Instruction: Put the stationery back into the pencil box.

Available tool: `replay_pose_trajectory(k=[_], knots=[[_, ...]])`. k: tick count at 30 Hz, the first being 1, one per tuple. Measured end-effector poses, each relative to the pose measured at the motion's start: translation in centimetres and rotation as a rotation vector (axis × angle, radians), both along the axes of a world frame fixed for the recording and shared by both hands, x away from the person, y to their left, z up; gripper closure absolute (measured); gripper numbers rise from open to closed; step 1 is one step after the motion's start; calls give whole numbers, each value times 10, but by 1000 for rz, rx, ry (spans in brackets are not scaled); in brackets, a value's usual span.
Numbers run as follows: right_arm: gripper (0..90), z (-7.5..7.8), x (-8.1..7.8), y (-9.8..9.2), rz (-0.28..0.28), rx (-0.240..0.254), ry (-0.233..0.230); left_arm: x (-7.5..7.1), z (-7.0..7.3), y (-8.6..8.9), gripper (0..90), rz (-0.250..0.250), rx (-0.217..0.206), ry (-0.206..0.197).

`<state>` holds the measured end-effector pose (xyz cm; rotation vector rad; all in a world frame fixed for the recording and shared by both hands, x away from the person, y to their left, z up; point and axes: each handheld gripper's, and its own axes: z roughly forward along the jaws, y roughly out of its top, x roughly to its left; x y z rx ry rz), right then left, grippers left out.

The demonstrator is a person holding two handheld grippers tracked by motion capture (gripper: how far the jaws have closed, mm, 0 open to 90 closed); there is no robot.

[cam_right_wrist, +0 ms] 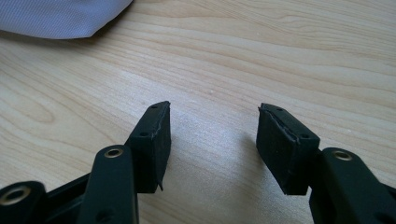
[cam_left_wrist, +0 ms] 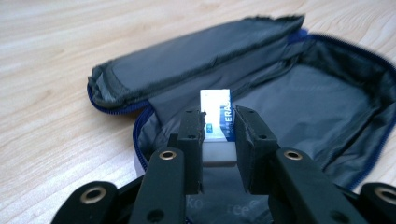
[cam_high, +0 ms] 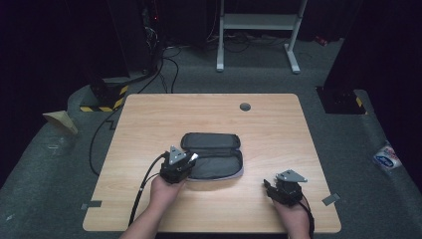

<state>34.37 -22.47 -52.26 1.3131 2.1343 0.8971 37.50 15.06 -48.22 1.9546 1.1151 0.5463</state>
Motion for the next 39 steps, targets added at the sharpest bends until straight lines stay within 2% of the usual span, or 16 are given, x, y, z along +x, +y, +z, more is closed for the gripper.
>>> replay_pose_trajectory(k=[5, 14, 22, 26, 30, 31, 33, 35, 39], knots=[[449, 0, 1, 1, -3, -2, -2, 2, -7, 1, 729, 12, 23, 27], [454, 0, -1, 2, 1, -9, -8, 4, -10, 0, 728, 54, 33, 40], [455, 0, -1, 2, 3, -4, -3, 8, -14, -7, 728, 67, 49, 65], [456, 0, -1, 2, 4, -4, -4, 8, -16, -10, 729, 74, 75, 75], [455, 0, -1, 1, 5, -4, -4, 5, -12, -10, 728, 91, 98, 69], [455, 0, -1, 2, 4, -6, -5, 4, -10, -7, 729, 110, 93, 81], [455, 0, -1, 2, 4, -5, -5, 4, -12, -7, 728, 111, 112, 89], [456, 0, -1, 1, 4, -4, -4, 4, -13, -7, 725, 116, 101, 99], [456, 0, -1, 1, 5, -3, -3, 2, -6, -4, 628, 124, 58, 62]])
